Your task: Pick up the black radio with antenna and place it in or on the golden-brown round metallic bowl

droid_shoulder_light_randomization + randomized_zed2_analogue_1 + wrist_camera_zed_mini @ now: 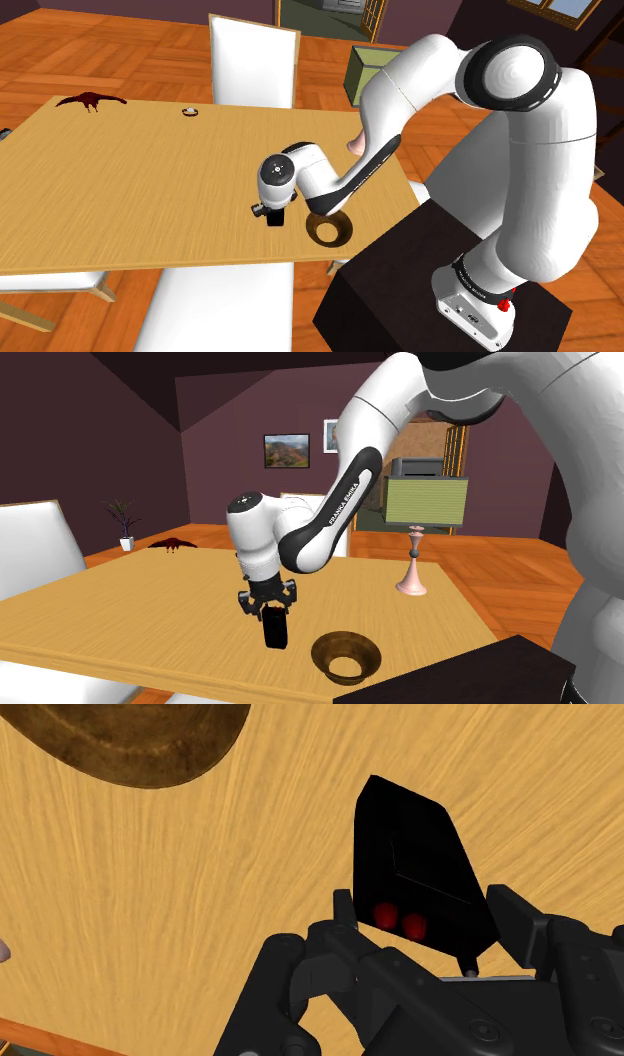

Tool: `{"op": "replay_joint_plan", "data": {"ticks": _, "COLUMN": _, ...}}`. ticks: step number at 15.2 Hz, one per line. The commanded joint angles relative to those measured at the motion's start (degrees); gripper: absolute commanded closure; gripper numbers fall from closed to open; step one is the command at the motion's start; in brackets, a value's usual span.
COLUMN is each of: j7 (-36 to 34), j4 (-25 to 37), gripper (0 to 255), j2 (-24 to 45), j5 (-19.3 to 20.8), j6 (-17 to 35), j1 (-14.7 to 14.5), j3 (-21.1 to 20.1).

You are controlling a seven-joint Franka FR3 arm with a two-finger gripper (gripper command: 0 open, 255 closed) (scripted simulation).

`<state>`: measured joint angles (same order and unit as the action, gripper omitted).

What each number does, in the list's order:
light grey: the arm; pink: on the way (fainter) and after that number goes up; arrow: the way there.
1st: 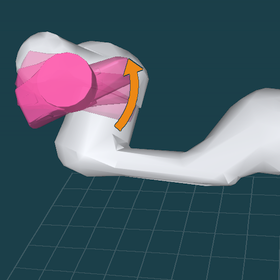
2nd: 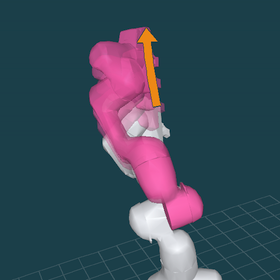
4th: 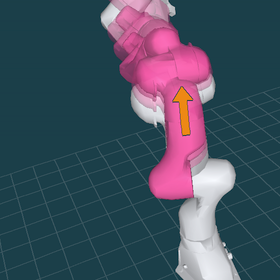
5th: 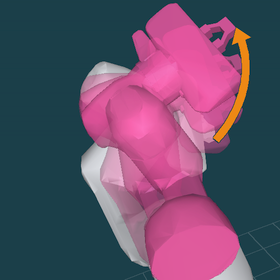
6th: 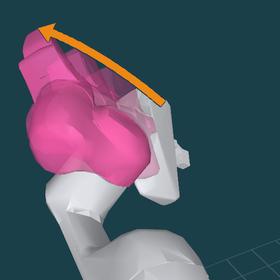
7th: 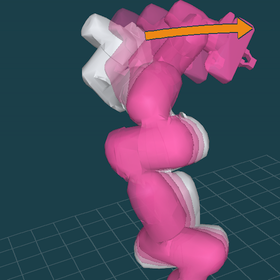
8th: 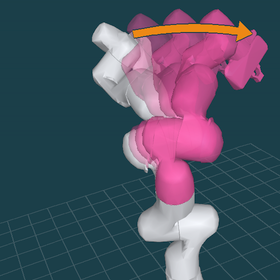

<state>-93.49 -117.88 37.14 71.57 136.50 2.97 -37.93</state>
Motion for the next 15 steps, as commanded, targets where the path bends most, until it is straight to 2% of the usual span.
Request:
{"op": "replay_joint_plan", "data": {"ticks": 1, "j7": 0.99, "j4": -0.51, "gripper": 255, "j2": -1.24, "j5": -1.21, "j6": -0.21, "j1": 0.7, "j3": -0.77}}
{"op": "replay_joint_plan", "data": {"ticks": 15, "j7": 9.16, "j4": -2.82, "gripper": 255, "j2": -10.36, "j5": -11.59, "j6": -2.66, "j1": 5.86, "j3": -7.29}}
